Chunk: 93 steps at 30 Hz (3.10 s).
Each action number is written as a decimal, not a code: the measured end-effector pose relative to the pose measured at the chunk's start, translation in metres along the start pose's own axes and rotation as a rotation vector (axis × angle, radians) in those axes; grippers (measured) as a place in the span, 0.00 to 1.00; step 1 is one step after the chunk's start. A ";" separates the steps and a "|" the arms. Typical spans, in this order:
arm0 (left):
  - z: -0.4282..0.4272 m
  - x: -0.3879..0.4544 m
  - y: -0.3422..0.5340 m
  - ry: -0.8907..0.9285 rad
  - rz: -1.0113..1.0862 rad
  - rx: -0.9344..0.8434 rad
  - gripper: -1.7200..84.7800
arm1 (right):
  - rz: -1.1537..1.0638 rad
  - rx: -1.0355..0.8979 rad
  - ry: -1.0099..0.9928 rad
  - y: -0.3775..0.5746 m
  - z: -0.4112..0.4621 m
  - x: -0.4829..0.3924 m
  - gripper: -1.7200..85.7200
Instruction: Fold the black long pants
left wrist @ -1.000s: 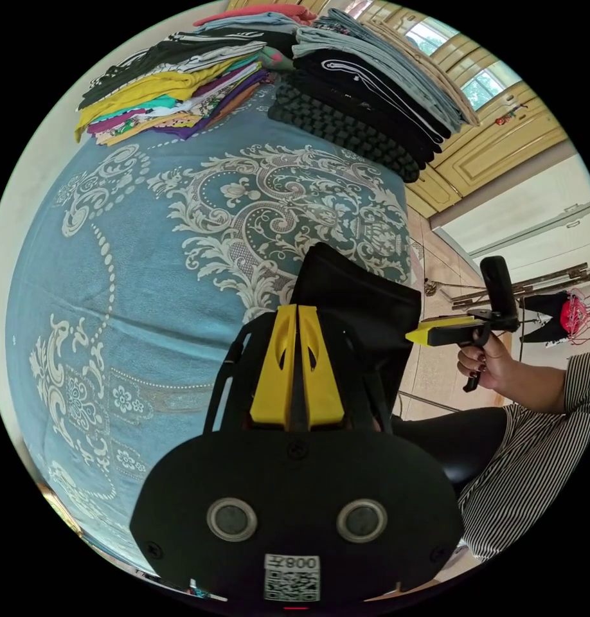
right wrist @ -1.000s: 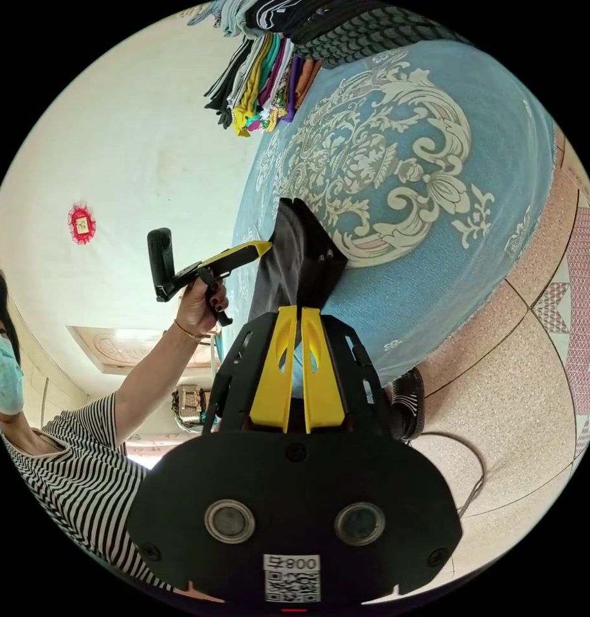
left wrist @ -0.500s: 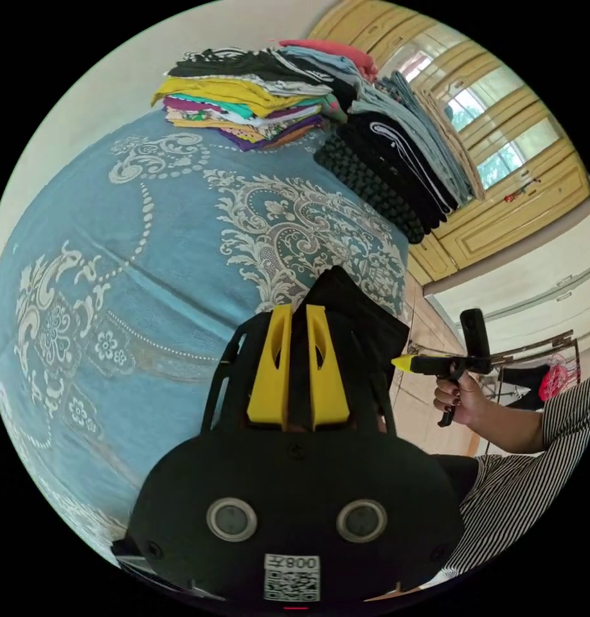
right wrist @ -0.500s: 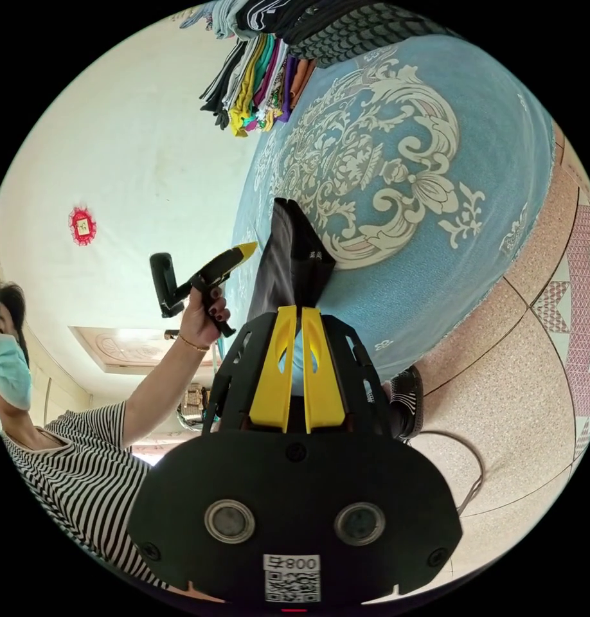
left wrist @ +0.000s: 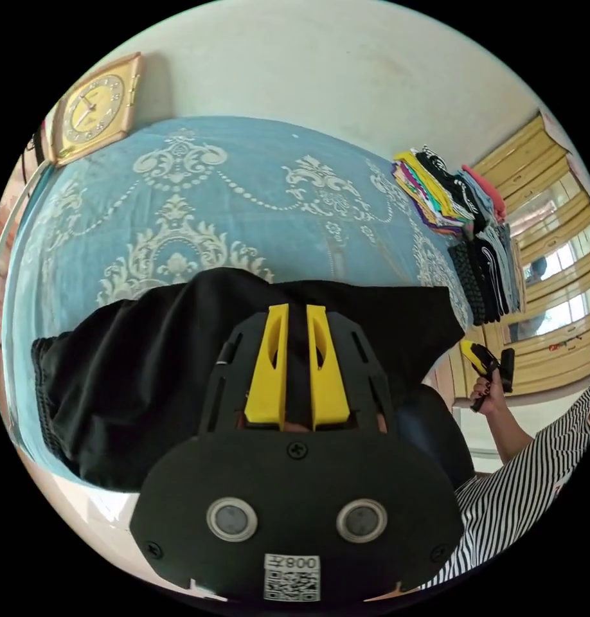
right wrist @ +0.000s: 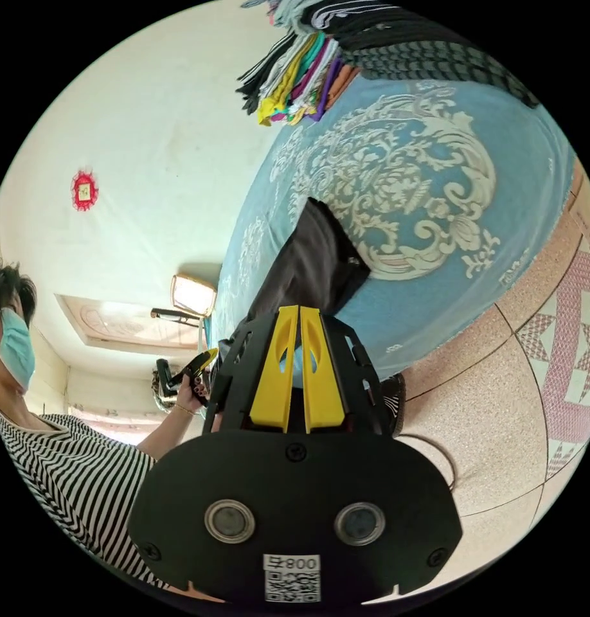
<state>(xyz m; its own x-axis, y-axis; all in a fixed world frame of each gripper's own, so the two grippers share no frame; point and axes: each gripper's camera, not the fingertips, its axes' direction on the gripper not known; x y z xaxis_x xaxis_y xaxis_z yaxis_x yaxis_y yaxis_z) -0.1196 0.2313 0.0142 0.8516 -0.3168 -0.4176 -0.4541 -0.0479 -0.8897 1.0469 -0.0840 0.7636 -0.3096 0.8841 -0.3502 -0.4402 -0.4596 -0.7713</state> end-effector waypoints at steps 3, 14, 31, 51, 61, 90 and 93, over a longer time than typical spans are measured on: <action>-0.046 -0.028 0.001 -0.075 -0.063 0.049 0.08 | -0.124 -0.121 -0.052 -0.010 0.056 -0.024 0.03; -0.153 -0.128 0.062 -0.134 -0.369 0.018 0.02 | -0.537 -0.534 -0.172 -0.025 0.304 -0.110 0.04; -0.275 -0.079 0.011 0.086 0.019 0.097 0.13 | -0.886 -0.872 0.064 -0.042 0.580 -0.125 0.10; -0.356 -0.024 0.051 0.154 0.345 -0.044 0.04 | -0.948 -0.914 -0.265 -0.058 0.624 -0.079 0.09; -0.375 -0.021 0.070 0.202 0.278 -0.047 0.03 | -0.976 -1.082 -0.234 -0.025 0.655 -0.047 0.08; -0.385 -0.008 0.058 0.209 0.244 0.027 0.03 | -1.434 -0.860 0.040 0.010 0.703 -0.083 0.02; -0.385 -0.006 0.040 0.167 0.255 0.105 0.03 | -1.418 -0.790 0.054 -0.009 0.702 -0.092 0.02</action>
<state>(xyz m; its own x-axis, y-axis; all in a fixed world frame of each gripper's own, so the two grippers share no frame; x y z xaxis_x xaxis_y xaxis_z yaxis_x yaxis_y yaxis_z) -0.2438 -0.1332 0.0521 0.6553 -0.4572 -0.6013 -0.6103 0.1487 -0.7781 0.4881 -0.2208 1.1758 -0.0184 0.5470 0.8370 0.1940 0.8231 -0.5337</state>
